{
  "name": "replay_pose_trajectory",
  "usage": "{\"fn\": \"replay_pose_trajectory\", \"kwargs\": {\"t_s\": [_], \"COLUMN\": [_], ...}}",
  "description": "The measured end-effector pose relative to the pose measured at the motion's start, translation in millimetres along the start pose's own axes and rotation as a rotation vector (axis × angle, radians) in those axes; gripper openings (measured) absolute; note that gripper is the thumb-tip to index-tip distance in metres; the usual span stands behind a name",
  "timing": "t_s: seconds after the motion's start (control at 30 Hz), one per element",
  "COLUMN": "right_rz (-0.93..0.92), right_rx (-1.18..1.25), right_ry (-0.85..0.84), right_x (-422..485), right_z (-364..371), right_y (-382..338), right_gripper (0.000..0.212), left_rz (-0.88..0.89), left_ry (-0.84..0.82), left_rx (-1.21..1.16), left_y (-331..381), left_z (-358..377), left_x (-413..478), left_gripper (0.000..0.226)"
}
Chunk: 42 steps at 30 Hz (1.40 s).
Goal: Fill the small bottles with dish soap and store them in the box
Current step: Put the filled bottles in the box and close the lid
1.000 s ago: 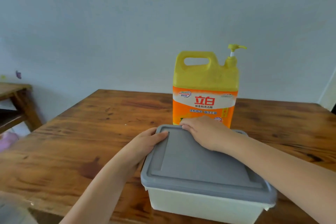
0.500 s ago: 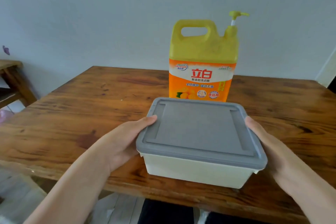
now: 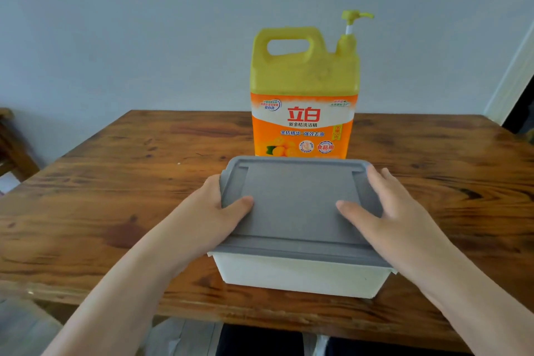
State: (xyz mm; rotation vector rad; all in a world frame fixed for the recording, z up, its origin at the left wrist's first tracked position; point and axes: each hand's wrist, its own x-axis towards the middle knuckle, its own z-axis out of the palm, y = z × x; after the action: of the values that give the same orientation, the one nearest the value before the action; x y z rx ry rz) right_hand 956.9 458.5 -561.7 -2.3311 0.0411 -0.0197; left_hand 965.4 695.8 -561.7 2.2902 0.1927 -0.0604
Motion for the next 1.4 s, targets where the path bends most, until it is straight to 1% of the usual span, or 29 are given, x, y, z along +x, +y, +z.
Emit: {"fn": "replay_pose_trajectory", "kwargs": {"t_s": [0.07,0.13,0.17,0.2,0.23,0.27,0.3,0.37,0.43,0.53,0.67,0.73,0.83,0.87,0.97,1.03,1.1,1.13,1.2,1.23,1.3,1.4], "right_rz": [-0.037,-0.061,-0.063,-0.063,-0.062,-0.062,-0.067,-0.078,-0.068,0.009,0.075,0.075,0.1,0.117,0.177,0.181,0.156,0.138,0.104,0.09,0.089,0.176], "right_rx": [-0.152,-0.215,-0.209,-0.194,-0.188,-0.198,-0.215,-0.247,-0.281,-0.321,-0.251,-0.234,-0.147,-0.076,0.282,0.37,0.418,0.437,0.404,0.38,0.39,0.399], "right_ry": [0.005,0.011,0.025,0.042,0.065,0.097,0.146,0.281,0.394,0.47,0.609,0.71,0.863,0.902,0.997,1.045,1.063,1.065,1.034,0.986,0.857,0.73], "right_x": [0.5,1.5,2.0,2.4,3.3,4.8,6.5,9.0,12.8,23.7,49.6,64.8,90.1,98.9,129.0,148.1,165.7,172.5,187.8,192.8,204.6,224.0], "right_z": [0.6,-2.8,-6.8,-11.5,-17.5,-24.4,-31.7,-47.6,-63.8,-87.0,-107.9,-115.1,-125.6,-125.9,-122.1,-120.5,-120.6,-119.6,-115.8,-112.0,-105.7,-110.0], "right_y": [0.9,4.9,8.2,11.7,16.1,21.3,28.1,42.4,59.4,86.2,114.7,126.3,140.8,144.0,152.9,159.9,167.7,170.7,182.0,186.6,197.8,214.6], "right_gripper": [0.08,0.076,0.074,0.071,0.067,0.063,0.058,0.048,0.04,0.037,0.031,0.028,0.025,0.026,0.04,0.039,0.032,0.033,0.05,0.059,0.073,0.086], "left_rz": [0.013,0.034,0.054,0.08,0.109,0.148,0.193,0.267,0.321,0.411,0.495,0.522,0.542,0.542,0.54,0.541,0.546,0.55,0.562,0.565,0.538,0.494], "left_ry": [-0.02,-0.029,-0.044,-0.066,-0.09,-0.105,-0.114,-0.144,-0.211,-0.316,-0.306,-0.279,-0.225,-0.211,-0.186,-0.167,-0.12,-0.078,0.005,0.027,0.023,0.009], "left_rx": [0.049,0.08,0.097,0.119,0.145,0.168,0.186,0.198,0.163,0.113,0.184,0.216,0.237,0.233,0.195,0.155,0.111,0.1,0.071,0.041,-0.029,-0.075], "left_y": [2.2,6.2,10.0,12.0,14.2,15.8,17.9,23.1,30.0,42.8,68.1,84.9,110.6,116.5,135.7,147.3,155.2,157.7,163.9,165.1,168.6,174.1], "left_z": [0.7,3.3,6.4,10.4,16.4,23.0,30.8,48.4,64.9,86.6,114.9,128.8,149.3,155.0,177.4,191.0,203.5,209.2,224.2,230.8,246.6,262.5], "left_x": [1.0,0.4,0.2,-1.2,-2.3,-4.1,-5.0,-5.9,-3.6,2.7,18.0,31.2,54.6,60.8,83.4,101.9,119.8,127.6,142.5,147.6,160.5,182.9], "left_gripper": [0.037,0.039,0.047,0.061,0.08,0.093,0.101,0.11,0.116,0.125,0.127,0.121,0.108,0.105,0.102,0.101,0.101,0.101,0.103,0.103,0.103,0.099]}}
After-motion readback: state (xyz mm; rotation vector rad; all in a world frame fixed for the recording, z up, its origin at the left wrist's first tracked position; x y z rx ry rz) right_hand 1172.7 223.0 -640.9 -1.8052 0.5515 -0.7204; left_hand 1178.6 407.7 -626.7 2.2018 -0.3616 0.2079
